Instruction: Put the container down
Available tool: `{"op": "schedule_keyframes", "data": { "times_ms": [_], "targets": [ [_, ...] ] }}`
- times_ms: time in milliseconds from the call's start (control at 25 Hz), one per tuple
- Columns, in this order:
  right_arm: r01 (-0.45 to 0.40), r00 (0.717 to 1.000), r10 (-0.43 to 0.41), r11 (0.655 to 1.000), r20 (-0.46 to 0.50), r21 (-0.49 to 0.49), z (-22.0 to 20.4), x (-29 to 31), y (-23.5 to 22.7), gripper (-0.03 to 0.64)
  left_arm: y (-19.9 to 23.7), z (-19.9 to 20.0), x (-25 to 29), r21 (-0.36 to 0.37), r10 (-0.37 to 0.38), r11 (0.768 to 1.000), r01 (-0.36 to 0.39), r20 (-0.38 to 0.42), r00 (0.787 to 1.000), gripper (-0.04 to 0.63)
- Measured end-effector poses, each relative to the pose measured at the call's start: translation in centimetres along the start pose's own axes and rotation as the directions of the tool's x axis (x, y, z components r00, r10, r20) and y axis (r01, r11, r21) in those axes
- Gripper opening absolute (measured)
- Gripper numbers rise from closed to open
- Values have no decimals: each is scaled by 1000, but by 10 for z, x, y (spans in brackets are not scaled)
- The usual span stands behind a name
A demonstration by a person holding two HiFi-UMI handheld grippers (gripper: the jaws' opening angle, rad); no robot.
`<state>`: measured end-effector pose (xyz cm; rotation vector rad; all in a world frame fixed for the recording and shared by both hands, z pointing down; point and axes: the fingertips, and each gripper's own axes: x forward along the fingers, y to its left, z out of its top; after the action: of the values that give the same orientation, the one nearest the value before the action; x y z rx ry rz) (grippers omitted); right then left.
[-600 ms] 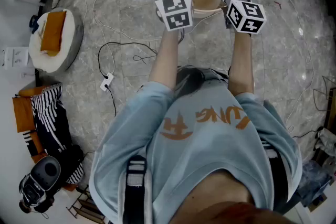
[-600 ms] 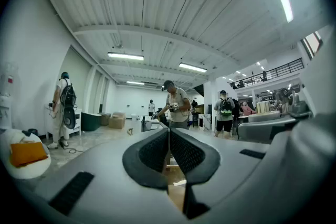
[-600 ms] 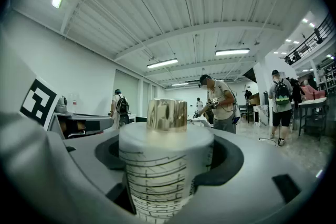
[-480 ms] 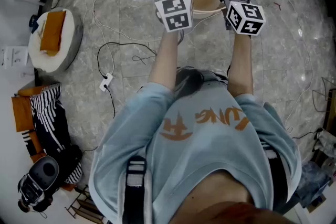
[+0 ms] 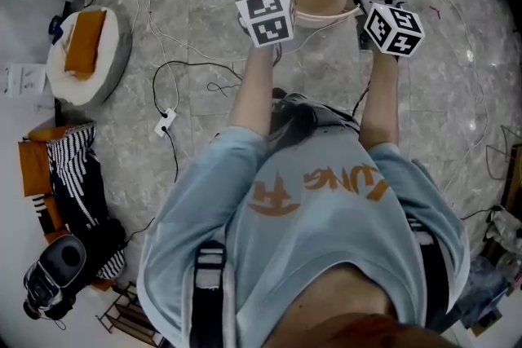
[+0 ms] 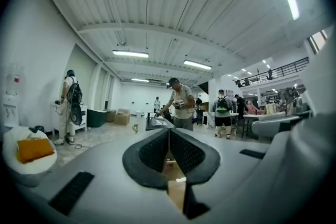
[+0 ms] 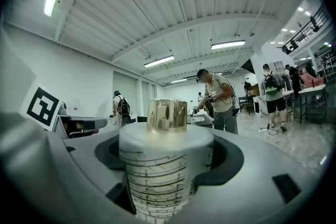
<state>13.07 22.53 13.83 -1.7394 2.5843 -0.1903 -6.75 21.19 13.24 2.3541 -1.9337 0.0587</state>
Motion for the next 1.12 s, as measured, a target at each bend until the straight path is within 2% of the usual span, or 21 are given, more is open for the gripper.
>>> {"op": "schedule_keyframes", "data": {
  "times_ms": [200,400,640,920,1120],
  "targets": [
    [5,1000,-6,1000,-24,-29,7,0,-1,360,15,5,-3,-55,26,998,-25,6,1000,34],
    [8,1000,-7,999,5,-35,19,2,-8,360,9,10,5,-34,13,999,-12,16,1000,34],
    [-25,999,27,998,24,-51,29,19,1,360,21,20,18,-35,10,999,-9,41,999,34],
    [-61,996,64,996,53,-63,48,46,-8,360,22,26,56,-13,-33,999,34,60,998,34],
    [-47,997,50,998,54,-50,55,89,-27,359,39,24,102,-55,-34,998,37,53,998,34]
  ]
}}
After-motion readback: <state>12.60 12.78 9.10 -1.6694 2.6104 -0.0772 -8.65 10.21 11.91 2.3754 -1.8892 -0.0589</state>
